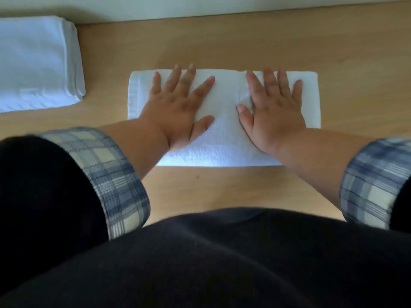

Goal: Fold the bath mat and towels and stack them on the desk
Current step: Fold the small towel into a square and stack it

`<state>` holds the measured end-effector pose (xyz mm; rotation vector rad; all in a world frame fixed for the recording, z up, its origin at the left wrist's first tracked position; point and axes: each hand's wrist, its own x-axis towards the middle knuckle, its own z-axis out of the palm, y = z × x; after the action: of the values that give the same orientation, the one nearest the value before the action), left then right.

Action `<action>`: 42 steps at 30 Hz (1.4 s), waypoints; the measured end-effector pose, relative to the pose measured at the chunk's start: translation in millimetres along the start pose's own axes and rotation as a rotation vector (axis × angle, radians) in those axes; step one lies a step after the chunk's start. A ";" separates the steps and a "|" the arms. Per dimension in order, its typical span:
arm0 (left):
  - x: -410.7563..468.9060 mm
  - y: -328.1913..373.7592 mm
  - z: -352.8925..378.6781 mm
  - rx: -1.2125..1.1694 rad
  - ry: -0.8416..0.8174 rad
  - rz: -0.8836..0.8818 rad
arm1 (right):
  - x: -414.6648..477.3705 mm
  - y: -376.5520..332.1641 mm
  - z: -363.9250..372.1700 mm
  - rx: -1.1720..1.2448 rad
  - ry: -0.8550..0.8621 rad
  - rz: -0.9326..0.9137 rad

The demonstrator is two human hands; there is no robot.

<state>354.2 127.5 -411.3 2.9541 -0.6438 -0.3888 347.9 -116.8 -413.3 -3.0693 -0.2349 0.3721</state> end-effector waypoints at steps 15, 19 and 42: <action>-84.9 5.3 -13.4 0.124 -0.156 0.000 | -110.0 17.5 -7.4 0.063 -0.026 0.126; -84.3 2.8 -13.4 0.223 -0.202 0.018 | -113.9 34.5 -2.3 0.014 -0.146 0.127; -110.1 25.9 14.9 0.242 -0.086 -0.408 | -99.3 89.9 7.2 0.388 -0.074 -0.031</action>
<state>243.3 149.7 -396.9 3.3136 -0.0901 -0.5027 263.9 -220.7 -402.2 -2.6719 -0.1861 0.4686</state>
